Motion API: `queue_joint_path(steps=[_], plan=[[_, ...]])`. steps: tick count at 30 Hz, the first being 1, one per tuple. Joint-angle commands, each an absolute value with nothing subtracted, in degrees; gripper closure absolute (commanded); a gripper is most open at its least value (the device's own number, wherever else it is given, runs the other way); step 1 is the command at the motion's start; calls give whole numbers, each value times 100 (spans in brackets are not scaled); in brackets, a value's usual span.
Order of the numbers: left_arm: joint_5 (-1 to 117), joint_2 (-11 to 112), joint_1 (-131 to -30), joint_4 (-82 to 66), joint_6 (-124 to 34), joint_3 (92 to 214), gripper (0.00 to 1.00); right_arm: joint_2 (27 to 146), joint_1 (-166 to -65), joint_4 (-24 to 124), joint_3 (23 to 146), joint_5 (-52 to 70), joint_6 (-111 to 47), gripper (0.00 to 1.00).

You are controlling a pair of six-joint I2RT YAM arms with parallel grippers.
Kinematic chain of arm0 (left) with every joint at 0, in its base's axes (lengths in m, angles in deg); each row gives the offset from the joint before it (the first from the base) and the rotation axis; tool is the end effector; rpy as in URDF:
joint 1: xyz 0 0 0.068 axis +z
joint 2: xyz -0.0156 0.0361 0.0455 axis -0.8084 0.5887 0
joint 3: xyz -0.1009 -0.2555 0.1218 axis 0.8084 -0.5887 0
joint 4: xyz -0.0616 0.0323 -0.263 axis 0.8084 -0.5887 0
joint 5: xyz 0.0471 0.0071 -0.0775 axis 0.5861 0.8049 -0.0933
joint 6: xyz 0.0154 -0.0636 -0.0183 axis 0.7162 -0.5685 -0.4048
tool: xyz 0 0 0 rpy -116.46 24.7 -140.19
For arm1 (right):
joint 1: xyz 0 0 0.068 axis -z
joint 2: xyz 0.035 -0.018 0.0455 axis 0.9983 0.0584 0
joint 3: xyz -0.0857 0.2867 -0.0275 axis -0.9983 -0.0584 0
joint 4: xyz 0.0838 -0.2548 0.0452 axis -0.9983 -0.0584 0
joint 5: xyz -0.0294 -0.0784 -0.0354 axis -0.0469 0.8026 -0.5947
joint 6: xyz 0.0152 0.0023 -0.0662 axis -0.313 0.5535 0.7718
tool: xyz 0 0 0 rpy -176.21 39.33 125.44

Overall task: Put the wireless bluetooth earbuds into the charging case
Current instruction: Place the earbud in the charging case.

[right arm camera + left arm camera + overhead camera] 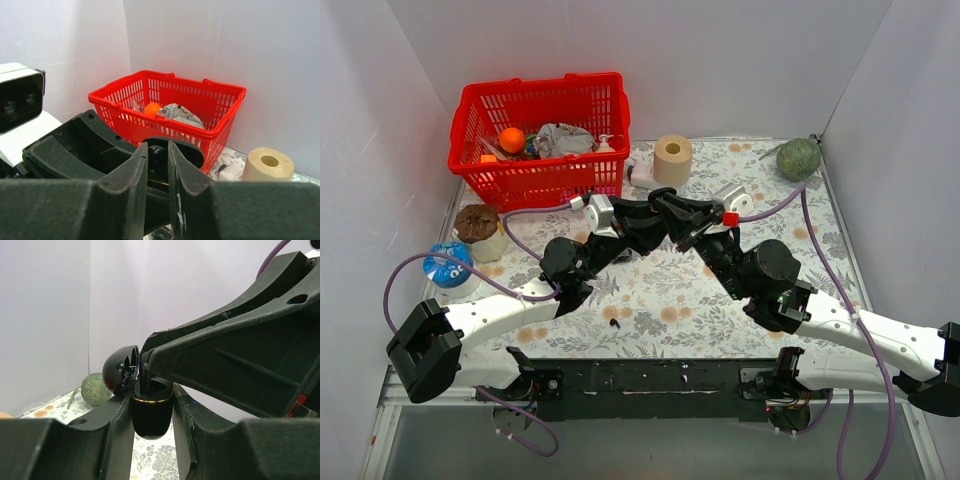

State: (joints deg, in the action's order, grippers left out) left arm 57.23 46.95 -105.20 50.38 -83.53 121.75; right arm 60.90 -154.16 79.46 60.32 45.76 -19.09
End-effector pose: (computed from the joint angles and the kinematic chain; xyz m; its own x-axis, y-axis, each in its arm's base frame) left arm 0.1746 -0.2312 0.3760 -0.4606 -0.6442 -0.6106 0.7833 0.0285 -0.6210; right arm 0.1105 0.1965 0.4492 0.2319 0.3124 -0.9212 -0.6123 0.7828 0.1113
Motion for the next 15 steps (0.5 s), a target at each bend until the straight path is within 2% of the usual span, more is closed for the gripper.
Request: queue_joint_path(steps=[1, 3, 4, 7, 10, 15], plan=[[5748, 4464, -10509, 5192, -8244, 12200, 100, 6033, -15424, 7765, 6054, 4404, -1954, 99], [5766, 4455, -10509, 5192, -8253, 12183, 100, 6059, -15424, 7590, 6158, 4544, -2016, 91], [5766, 4447, -10509, 5192, -8244, 12174, 100, 6085, -15433, 7554, 6203, 4588, -2042, 82], [5766, 4429, -10509, 5192, -8244, 12157, 100, 6085, -15433, 7483, 6291, 4712, -2113, 71], [5757, 4429, -10509, 5192, -8244, 12130, 100, 6085, -15424, 7448, 6370, 4782, -2174, 65], [5731, 4429, -10509, 5192, -8253, 12139, 100, 6129, -15433, 7387, 6502, 4861, -2192, 61]])
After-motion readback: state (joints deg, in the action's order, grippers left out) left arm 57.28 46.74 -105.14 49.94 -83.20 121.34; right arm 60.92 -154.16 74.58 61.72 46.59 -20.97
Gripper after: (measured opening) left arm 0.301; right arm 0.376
